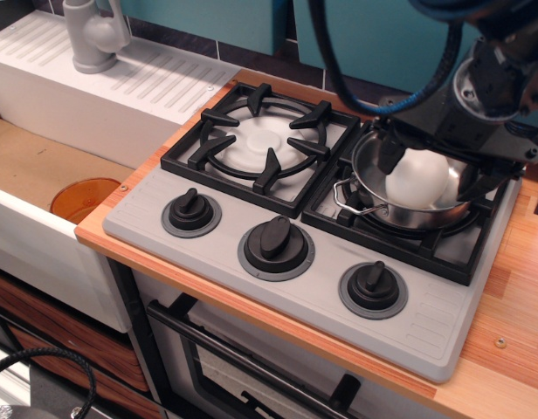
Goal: Put pot or pan on stove and put egg in pot or pan
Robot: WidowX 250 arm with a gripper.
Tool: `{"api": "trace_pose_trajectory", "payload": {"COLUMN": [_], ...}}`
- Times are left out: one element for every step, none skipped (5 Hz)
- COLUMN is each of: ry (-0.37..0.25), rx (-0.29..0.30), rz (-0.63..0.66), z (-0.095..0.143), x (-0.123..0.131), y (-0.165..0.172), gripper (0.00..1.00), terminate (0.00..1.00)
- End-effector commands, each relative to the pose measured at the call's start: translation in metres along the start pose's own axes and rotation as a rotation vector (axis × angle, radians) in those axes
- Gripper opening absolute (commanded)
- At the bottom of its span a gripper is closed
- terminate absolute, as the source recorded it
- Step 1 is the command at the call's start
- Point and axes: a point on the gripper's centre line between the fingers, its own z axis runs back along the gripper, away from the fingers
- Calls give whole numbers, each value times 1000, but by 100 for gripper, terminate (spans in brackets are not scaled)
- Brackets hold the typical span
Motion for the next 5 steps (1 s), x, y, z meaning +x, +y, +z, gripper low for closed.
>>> {"api": "trace_pose_trajectory", "payload": {"ry": [-51, -57, -73, -61, -20], "rx": [-33, -36, -74, -99, -123], "rz": [-30, -61, -65, -78, -121], "z": [24, 19, 6, -5, -7], "x": [37, 44, 48, 55, 61], "y": [37, 50, 60, 69, 82], "gripper": [100, 100, 100, 100, 100], "terminate": [0, 0, 0, 0, 100]}}
